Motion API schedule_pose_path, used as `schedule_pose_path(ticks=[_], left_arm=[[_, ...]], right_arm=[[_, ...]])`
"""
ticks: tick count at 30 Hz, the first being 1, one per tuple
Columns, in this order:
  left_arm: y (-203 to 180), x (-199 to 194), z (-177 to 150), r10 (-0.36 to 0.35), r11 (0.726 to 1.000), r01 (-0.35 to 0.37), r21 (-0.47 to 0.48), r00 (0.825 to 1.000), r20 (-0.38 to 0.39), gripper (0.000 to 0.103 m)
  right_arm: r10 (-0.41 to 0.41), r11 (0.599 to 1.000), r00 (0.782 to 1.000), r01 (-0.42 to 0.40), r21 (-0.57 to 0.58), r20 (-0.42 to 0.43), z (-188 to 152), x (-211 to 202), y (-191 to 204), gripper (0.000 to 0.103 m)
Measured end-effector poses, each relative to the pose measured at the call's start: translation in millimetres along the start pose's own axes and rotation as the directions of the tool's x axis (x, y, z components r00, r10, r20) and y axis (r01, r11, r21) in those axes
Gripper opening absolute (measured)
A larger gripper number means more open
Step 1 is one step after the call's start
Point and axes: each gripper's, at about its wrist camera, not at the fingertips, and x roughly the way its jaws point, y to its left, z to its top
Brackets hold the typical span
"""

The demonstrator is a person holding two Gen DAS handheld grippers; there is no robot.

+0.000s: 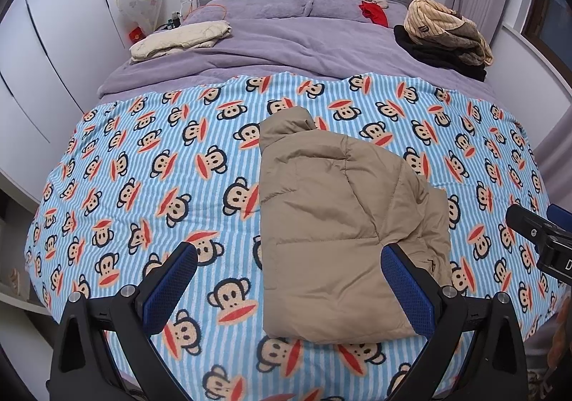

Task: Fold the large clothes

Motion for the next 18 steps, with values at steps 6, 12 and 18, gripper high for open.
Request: schedule_pose_path(ticks=[6, 12, 18], left_arm=[[-0.4, -0.2, 0.0, 0.000, 1.000, 0.000, 0.002, 1.000, 0.000, 0.103], [-0.2, 0.6, 0.3, 0.000, 1.000, 0.000, 0.002, 1.000, -0.001, 0.103], [-0.1, 1.4, 0.4, -0.001, 1.000, 0.001, 0.003, 1.000, -0.001, 0.103]], right_arm=[[0.005, 1.000, 1.000, -0.005, -0.002, -0.006, 0.1, 1.5, 0.2, 0.103], [0.004, 1.000, 1.000, -0.004, -0.001, -0.006, -0.3, 1.3, 1.3, 0.103], [0.003, 1.000, 1.000, -0.003, -0.001, -0.007, -0.3, 1.1, 1.2, 0.103]])
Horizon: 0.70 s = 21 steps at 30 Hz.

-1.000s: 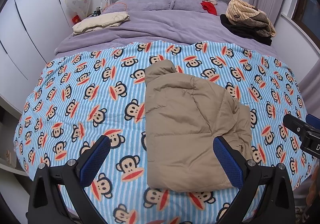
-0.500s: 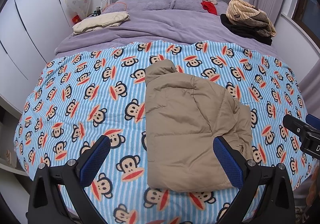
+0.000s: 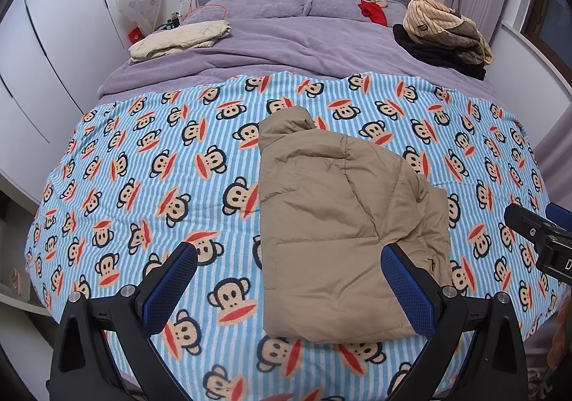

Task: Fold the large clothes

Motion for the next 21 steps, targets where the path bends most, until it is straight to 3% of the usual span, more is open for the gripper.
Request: schedule_pose_path(ticks=[21], left_arm=[[-0.1, 0.7, 0.0, 0.001, 1.000, -0.001, 0.001, 1.000, -0.002, 0.103]], right_arm=[[0.004, 1.000, 1.000, -0.004, -0.004, -0.003, 0.2, 0.4, 1.6, 0.103]])
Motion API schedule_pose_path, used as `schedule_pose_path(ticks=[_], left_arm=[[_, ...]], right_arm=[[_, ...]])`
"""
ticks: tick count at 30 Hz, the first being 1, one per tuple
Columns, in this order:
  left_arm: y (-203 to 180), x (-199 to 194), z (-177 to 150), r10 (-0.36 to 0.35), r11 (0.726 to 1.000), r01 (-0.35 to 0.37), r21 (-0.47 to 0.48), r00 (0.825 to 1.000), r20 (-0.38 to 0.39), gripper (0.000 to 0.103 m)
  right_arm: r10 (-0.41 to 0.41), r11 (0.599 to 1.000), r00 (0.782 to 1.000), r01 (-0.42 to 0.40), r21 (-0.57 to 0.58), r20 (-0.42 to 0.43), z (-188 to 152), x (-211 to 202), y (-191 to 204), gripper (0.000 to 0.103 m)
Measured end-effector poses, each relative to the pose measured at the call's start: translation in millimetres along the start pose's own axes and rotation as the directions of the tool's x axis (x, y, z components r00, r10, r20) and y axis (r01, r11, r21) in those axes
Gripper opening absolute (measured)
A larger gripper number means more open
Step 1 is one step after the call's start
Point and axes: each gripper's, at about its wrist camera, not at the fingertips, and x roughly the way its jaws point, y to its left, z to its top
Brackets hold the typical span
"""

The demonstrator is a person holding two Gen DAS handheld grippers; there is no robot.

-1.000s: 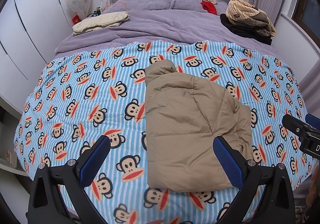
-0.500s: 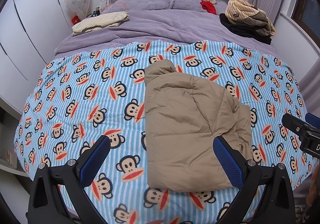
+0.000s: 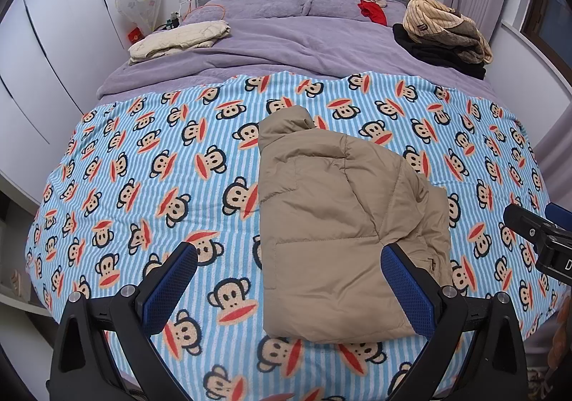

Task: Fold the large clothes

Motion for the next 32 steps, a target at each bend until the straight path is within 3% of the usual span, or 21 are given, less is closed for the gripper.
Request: schedule_pose_path(ticks=[32], left_arm=[[1.1, 2.3, 0.5, -0.004, 1.000, 0.004, 0.011, 1.000, -0.002, 0.103]], right_arm=[[0.005, 1.000, 1.000, -0.005, -0.003, -0.006, -1.3, 2.4, 0.8, 0.103]])
